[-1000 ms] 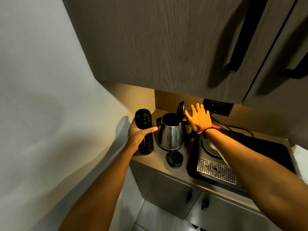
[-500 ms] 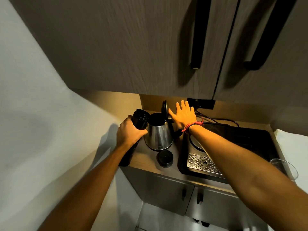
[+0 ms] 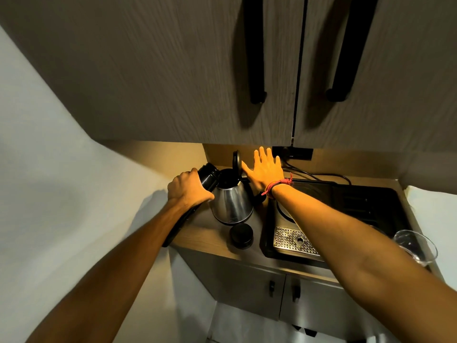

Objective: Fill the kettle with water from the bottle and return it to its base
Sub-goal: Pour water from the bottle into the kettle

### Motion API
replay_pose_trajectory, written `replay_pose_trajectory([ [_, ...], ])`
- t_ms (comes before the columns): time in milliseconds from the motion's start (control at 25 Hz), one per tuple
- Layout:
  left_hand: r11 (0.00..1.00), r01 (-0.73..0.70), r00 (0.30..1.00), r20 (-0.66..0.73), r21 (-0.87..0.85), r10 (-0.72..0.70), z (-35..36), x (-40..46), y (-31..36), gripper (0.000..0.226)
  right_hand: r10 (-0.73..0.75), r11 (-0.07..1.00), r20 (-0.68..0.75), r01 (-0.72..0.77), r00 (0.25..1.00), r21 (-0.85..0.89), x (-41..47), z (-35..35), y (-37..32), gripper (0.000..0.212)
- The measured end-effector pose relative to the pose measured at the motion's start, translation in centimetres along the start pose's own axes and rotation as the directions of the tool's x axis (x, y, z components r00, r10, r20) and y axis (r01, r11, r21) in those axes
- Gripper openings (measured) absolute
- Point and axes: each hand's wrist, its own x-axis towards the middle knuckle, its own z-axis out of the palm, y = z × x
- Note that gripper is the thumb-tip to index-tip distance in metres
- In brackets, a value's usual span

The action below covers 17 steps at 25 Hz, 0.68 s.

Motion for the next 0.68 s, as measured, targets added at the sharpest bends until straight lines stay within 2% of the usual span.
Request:
replay_pose_trajectory([
  [360, 0.985, -0.016, 0.998, 0.067, 0.173, 0.004, -0.76, 0.30, 0.28, 0.074, 0.008, 1.000, 0.004, -0.008, 1.000, 0.008, -0.15, -0.21, 0.07, 0.095],
  [680, 0.981, -0.029, 0.999, 0.044, 0.193, 0.021, -0.89, 0.46, 0.11, 0.071, 0.014, 1.000, 0.009, -0.014, 1.000, 0.004, -0.17, -0.29, -0.01, 0.095],
])
